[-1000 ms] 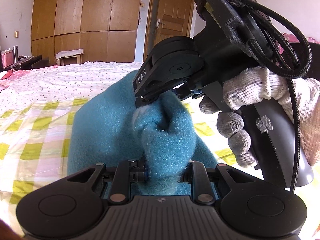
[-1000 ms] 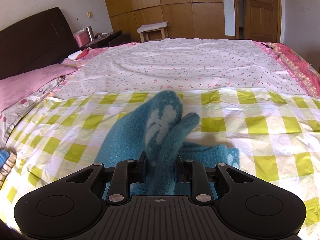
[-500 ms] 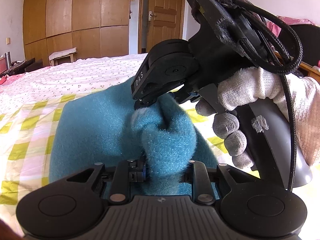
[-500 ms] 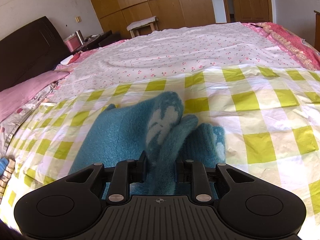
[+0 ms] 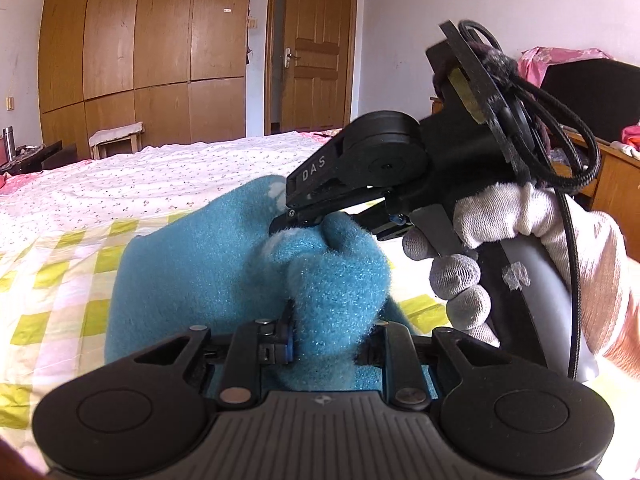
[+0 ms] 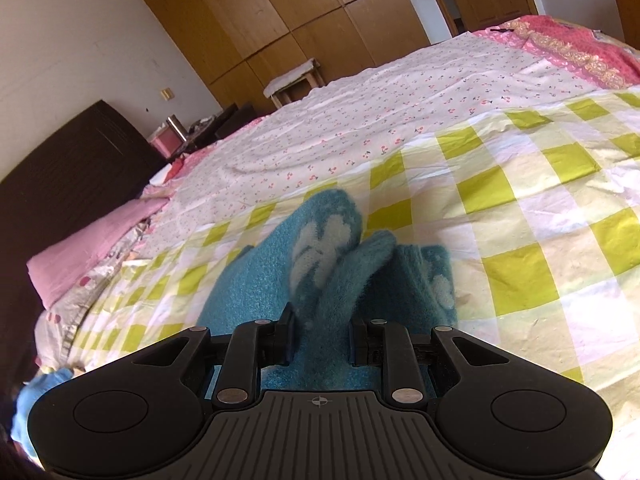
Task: Fold small clothes
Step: 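Lift the held edge with both grippers and fold it over the other half, then open the left gripper and withdraw it while the right gripper holds the fold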
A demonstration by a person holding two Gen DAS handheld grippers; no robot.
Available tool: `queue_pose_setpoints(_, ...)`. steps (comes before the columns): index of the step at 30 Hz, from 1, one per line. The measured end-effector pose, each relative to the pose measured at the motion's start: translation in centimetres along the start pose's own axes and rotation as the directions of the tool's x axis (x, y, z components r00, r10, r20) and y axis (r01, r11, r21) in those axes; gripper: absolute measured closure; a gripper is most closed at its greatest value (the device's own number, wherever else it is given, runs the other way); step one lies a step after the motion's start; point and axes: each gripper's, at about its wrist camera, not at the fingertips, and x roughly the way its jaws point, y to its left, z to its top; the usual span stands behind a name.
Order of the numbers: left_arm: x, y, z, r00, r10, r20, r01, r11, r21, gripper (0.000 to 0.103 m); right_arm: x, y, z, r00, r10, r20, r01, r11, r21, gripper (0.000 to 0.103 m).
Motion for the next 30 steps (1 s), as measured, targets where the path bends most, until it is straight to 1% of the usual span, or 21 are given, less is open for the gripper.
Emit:
queue_pose_setpoints(3,-0.6,0.2,0.6,1.000,-0.004,0.023,0.005,1.000,-0.024,0.076,-0.8,-0.5,0.2,0.999,0.042,0.031,-0.043,0.999,0.031,0.081)
queue_pose_setpoints(5,-0.6,-0.7,0.6,0.999,0.014,0.052,-0.015,1.000,0.020,0.076,-1.3,-1.1,0.2,0.996,0.071,0.056,-0.075,0.995,0.061,0.081)
queue_pose_setpoints(6,-0.5,-1.2,0.5,0.998,0.022,0.054,-0.024,0.999,0.045,0.076,-1.4,-1.7,0.2,0.995,0.078,0.064,-0.083,0.994,0.078,0.081)
queue_pose_setpoints(10,1.5,-3.4,-0.5,1.000,0.025,-0.003,-0.025,0.995,0.094,0.075,-0.8,-3.9,-1.1,0.998,0.017,0.053,-0.023,0.994,0.106,0.081)
queue_pose_setpoints(12,2.2,-4.3,-1.3,0.999,0.028,-0.022,-0.025,0.991,0.130,0.075,-0.7,-5.3,-1.9,0.999,0.015,0.052,-0.022,0.991,0.135,0.080)
queue_pose_setpoints(15,2.9,-5.6,-2.3,0.998,0.043,-0.035,-0.036,0.984,0.177,0.072,-1.0,-6.8,-2.8,0.998,0.030,0.062,-0.039,0.987,0.156,0.074)
queue_pose_setpoints(17,3.4,-5.9,-2.4,0.998,0.047,-0.043,-0.038,0.981,0.189,0.066,-1.6,-7.1,-3.5,0.996,0.019,0.086,-0.031,0.989,0.144,0.073)
queue_pose_setpoints(19,3.8,-6.3,-2.3,0.997,0.060,-0.043,-0.050,0.979,0.198,0.066,-1.9,-7.5,-3.8,0.994,0.026,0.102,-0.041,0.988,0.149,0.071)
queue_pose_setpoints(21,3.9,-6.3,-2.1,0.997,0.060,-0.038,-0.052,0.980,0.191,0.066,-2.3,-7.6,-3.5,0.994,0.024,0.105,-0.041,0.986,0.164,0.071)
queue_pose_setpoints(24,3.7,-6.4,-2.0,0.998,0.045,-0.041,-0.038,0.984,0.175,0.060,-3.5,-7.5,-3.1,0.992,0.006,0.127,-0.024,0.989,0.147,0.065)
queue_pose_setpoints(26,3.2,-6.5,-2.4,0.999,0.033,-0.036,-0.026,0.983,0.184,0.055,-4.5,-7.5,-2.9,0.990,-0.007,0.142,-0.014,0.989,0.146,0.065)
queue_pose_setpoints(28,2.7,-6.6,-2.7,0.999,0.020,-0.034,-0.013,0.979,0.202,0.053,-5.8,-7.5,-2.7,0.987,-0.006,0.160,-0.017,0.990,0.142,0.065)
queue_pose_setpoints(30,2.0,-6.5,-2.9,1.000,-0.002,-0.028,0.008,0.977,0.213,0.052,-6.8,-7.0,-2.7,0.988,0.002,0.153,-0.021,0.992,0.121,0.065)
